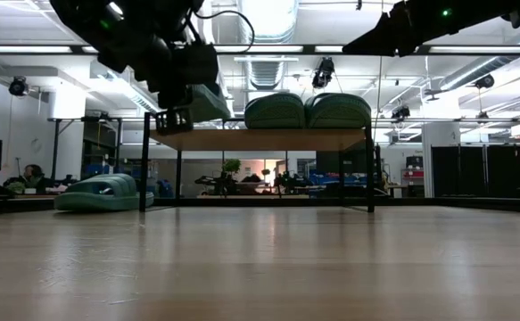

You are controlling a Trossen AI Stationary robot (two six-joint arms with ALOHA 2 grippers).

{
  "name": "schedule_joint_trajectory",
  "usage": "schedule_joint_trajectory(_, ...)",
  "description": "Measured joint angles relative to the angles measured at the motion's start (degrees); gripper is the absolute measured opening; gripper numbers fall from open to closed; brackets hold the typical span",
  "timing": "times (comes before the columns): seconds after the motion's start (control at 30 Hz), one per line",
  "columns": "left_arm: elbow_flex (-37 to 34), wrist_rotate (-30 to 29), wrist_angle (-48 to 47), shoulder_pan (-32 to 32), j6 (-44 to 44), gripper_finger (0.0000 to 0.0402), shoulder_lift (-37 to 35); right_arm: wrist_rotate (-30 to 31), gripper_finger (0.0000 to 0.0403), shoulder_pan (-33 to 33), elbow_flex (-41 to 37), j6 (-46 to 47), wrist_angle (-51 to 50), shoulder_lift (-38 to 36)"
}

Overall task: Pick and place slides into the shelf
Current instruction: Put the right green slide on the shelf

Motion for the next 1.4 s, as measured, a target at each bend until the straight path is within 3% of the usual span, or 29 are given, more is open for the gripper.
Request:
schedule_joint_trajectory(0.37, -0.9, 0.0, -2.4, -1.1, -2.0, 0.004, 0.0, 0.0, 0.0079, 0.0, 0.0, 0.0, 0.0, 0.0)
schedule_joint_trajectory(0.63, -1.2, -0.2, -2.3, -1.1, -2.0, 0.0087, 0.6, 0.0, 0.007, 0.0, 0.0, -0.1, -0.1, 0.0)
schedule_joint_trajectory(1.23, -2.7, 1.5, -3.6, -3.5, -1.5, 0.0094, 0.6, 0.0, 0.0069, 0.0, 0.0, -0.4, -0.2, 0.0)
schedule_joint_trajectory(1.4, -2.6, 4.3, -3.9, -3.8, -1.4, 0.0099, 0.6, 0.0, 0.0073, 0.0, 0.0, -0.4, -0.2, 0.0)
